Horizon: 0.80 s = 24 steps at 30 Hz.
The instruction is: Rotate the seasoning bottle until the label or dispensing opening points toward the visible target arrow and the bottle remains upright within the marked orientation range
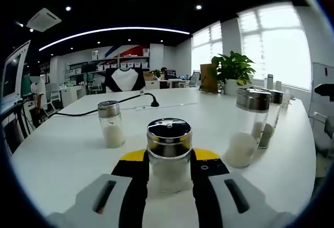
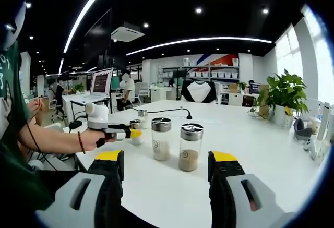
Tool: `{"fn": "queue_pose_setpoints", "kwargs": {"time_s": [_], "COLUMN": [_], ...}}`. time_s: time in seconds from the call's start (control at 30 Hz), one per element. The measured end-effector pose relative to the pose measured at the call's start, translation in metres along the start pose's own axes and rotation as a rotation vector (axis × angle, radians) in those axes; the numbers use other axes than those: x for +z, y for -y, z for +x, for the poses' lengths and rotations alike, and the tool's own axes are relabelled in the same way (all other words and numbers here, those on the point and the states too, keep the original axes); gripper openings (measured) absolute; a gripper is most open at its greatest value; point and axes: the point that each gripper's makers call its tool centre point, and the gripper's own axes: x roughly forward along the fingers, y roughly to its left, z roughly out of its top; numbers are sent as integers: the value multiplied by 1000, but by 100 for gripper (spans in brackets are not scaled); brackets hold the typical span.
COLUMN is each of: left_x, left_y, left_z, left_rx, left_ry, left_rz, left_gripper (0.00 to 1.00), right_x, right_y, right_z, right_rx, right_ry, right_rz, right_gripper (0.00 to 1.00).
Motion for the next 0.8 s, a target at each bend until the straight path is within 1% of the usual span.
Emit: {"fn": "queue_pose_setpoints", "kwargs": {"time_s": [0.13,0.3,0.47,0.8], "left_x": [-1,-3,-3,-4], "left_y": [6,12,12,13], "left_z": [-8,-13,-12,-12], "left_rx": [-10,-29,-32,-39], "left_ry": [-1,7,26,23], "left_rz": [-2,0,-8,-3], "left_gripper": [32,32,32,32], "right_x": [-3,-6,-8,-9], "right_y": [2,3,3,0], "right_z": [0,-1,-2,0], "right_rx": [-5,-15,-18,-13], "right_ry": [-14,-36,-42,-50], "right_rz": [11,-3,9,10], "right_gripper": [66,66,66,66]}}
